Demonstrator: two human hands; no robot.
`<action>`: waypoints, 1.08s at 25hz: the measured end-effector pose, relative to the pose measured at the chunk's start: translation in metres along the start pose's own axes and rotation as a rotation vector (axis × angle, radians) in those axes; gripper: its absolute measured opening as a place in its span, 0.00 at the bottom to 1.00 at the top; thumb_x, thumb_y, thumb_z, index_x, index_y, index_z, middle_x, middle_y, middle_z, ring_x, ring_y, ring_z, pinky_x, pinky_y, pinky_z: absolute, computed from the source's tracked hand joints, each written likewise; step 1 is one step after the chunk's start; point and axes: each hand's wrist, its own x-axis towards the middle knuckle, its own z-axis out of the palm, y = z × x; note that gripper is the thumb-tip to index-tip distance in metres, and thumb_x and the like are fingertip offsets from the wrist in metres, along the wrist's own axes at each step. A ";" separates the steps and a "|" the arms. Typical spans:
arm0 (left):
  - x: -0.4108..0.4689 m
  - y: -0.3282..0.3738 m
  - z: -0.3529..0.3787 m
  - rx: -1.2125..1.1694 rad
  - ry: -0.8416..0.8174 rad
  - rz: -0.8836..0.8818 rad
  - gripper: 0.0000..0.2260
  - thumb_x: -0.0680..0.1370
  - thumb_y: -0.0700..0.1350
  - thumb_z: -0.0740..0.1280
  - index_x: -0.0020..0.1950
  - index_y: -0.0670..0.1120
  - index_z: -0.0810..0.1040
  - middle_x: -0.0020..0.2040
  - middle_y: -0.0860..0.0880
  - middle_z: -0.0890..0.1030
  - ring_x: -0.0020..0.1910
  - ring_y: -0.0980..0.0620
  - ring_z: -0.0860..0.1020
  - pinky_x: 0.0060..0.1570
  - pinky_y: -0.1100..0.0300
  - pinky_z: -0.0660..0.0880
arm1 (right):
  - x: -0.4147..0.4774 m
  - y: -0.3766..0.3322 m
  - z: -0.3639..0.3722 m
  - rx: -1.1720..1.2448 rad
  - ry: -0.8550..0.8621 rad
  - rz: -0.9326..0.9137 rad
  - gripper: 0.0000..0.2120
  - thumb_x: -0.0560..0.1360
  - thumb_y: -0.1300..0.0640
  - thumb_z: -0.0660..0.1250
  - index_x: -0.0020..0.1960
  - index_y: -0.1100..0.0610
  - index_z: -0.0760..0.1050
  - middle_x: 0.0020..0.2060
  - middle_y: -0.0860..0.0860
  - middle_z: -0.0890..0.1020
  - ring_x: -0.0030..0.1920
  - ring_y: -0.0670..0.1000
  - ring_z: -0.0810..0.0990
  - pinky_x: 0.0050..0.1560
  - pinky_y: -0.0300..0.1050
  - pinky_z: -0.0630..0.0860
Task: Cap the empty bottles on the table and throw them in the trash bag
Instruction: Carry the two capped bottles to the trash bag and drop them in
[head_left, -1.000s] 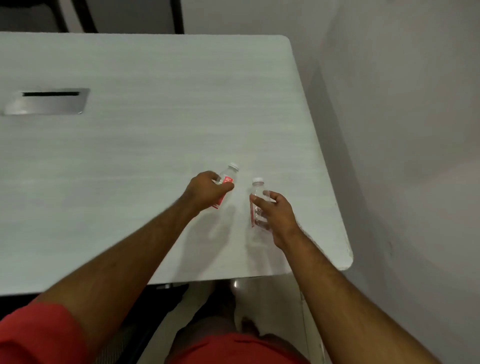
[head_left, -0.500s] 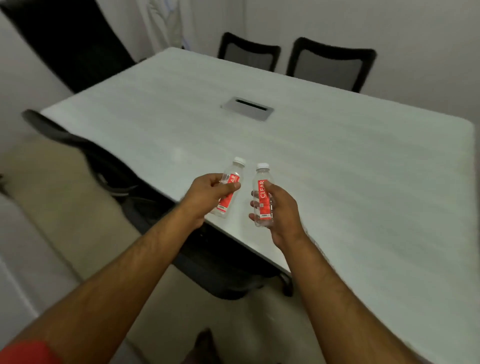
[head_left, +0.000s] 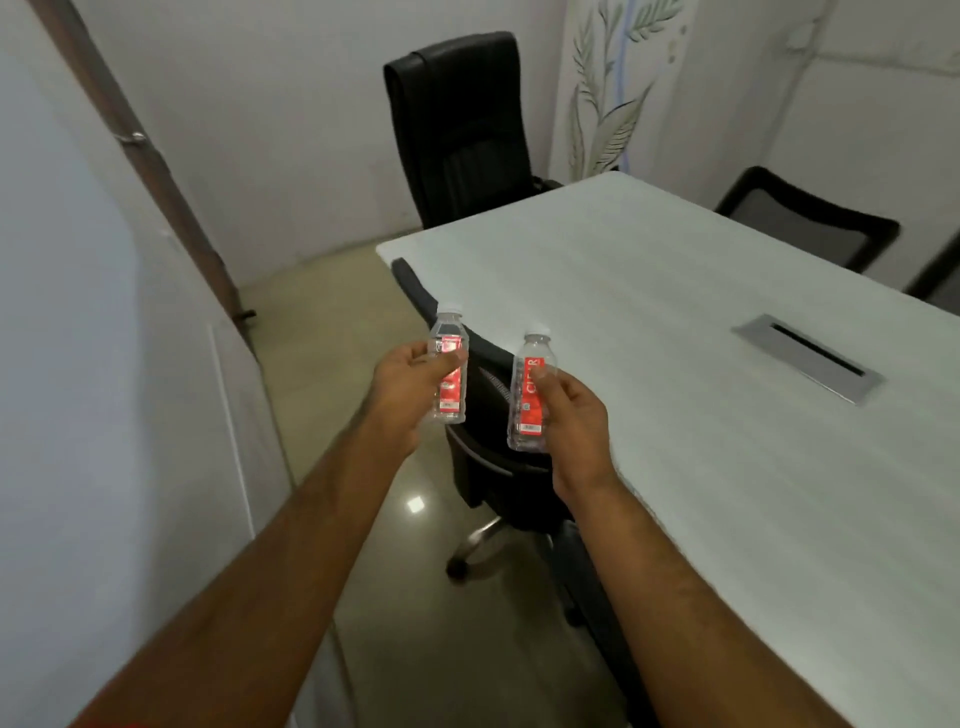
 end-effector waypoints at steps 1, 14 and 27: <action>0.020 0.006 -0.018 -0.031 0.024 0.001 0.18 0.72 0.46 0.75 0.60 0.41 0.79 0.44 0.46 0.83 0.33 0.55 0.83 0.30 0.61 0.77 | 0.017 0.000 0.029 -0.007 -0.027 -0.013 0.11 0.78 0.48 0.69 0.55 0.53 0.82 0.47 0.50 0.87 0.46 0.49 0.86 0.45 0.43 0.83; 0.298 0.068 -0.192 -0.210 0.328 -0.019 0.18 0.74 0.50 0.72 0.62 0.46 0.77 0.55 0.45 0.82 0.53 0.46 0.81 0.45 0.52 0.78 | 0.293 0.020 0.328 -0.102 -0.376 0.073 0.15 0.81 0.50 0.63 0.64 0.55 0.76 0.51 0.51 0.85 0.49 0.50 0.86 0.51 0.48 0.84; 0.687 0.133 -0.377 -0.168 0.267 -0.064 0.11 0.73 0.48 0.73 0.54 0.47 0.80 0.50 0.46 0.84 0.49 0.47 0.82 0.49 0.51 0.79 | 0.609 0.049 0.613 -0.048 -0.345 0.152 0.14 0.80 0.54 0.66 0.61 0.60 0.78 0.42 0.51 0.85 0.37 0.46 0.85 0.35 0.42 0.80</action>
